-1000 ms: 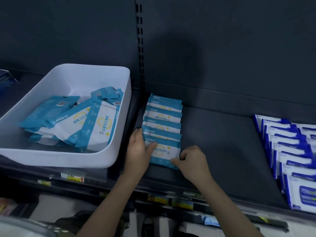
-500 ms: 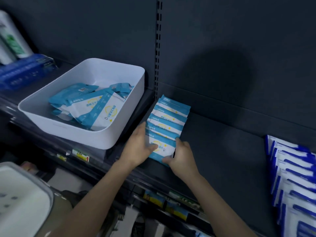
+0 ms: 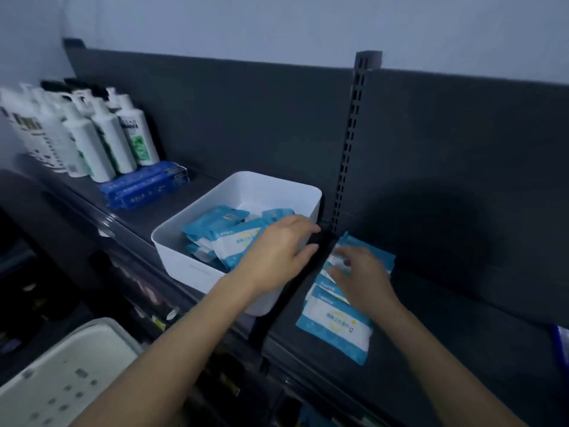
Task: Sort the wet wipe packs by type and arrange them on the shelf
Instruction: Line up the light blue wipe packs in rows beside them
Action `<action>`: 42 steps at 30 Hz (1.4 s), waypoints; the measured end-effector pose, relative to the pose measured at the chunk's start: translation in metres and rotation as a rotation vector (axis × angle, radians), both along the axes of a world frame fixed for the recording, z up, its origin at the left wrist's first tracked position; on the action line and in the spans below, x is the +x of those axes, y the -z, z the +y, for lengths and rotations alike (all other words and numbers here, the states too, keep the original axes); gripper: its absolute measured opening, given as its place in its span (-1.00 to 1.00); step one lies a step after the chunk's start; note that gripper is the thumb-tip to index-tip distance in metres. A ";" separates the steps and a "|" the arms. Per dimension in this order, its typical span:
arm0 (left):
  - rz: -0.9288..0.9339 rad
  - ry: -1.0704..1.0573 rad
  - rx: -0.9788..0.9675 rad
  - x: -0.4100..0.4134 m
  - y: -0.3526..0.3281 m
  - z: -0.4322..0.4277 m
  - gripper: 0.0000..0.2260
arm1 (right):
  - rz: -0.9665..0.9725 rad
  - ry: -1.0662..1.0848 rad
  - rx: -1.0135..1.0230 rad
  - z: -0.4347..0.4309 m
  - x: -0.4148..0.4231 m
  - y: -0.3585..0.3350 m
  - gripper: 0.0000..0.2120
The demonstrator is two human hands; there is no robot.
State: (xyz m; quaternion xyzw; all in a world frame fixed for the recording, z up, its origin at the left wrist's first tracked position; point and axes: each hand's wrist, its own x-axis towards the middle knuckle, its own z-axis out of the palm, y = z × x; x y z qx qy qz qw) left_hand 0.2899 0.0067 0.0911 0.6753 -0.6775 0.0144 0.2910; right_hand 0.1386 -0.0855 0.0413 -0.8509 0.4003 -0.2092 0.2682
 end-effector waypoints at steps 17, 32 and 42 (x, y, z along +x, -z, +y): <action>0.125 -0.351 0.692 0.098 -0.001 -0.022 -0.58 | -0.083 -0.028 0.021 -0.020 0.105 -0.034 -0.78; 0.439 -0.599 0.174 0.168 0.009 0.012 -0.65 | 0.793 -0.519 -0.187 -0.030 0.157 -0.044 0.00; 0.432 -0.506 0.288 0.169 0.019 0.009 -0.75 | 0.796 -0.444 -0.071 -0.053 0.174 -0.045 -0.42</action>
